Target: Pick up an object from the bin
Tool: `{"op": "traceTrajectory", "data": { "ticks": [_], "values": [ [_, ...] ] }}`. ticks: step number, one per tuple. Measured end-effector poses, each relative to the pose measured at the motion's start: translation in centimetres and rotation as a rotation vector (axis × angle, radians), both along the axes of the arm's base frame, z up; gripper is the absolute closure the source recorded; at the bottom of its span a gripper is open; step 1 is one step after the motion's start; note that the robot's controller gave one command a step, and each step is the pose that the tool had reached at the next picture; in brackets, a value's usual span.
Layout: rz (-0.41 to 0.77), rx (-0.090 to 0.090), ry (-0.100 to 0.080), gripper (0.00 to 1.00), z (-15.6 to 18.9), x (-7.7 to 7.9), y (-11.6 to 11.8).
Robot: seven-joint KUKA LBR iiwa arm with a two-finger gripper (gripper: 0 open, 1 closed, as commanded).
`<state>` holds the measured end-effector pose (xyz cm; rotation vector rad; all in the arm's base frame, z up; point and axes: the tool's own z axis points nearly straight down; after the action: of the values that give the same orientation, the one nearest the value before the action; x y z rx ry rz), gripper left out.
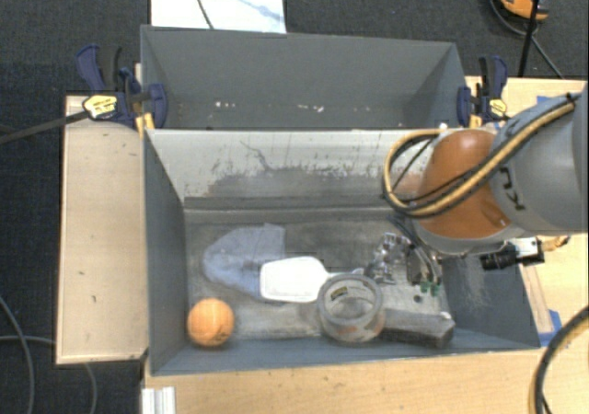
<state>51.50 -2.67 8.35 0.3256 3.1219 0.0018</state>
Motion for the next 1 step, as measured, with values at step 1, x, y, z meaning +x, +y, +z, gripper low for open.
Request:
{"op": "traceTrajectory", "data": {
  "ticks": [1],
  "values": [
    [0.001,0.000,0.000,1.00,0.00,0.00,0.00]
  ]
}}
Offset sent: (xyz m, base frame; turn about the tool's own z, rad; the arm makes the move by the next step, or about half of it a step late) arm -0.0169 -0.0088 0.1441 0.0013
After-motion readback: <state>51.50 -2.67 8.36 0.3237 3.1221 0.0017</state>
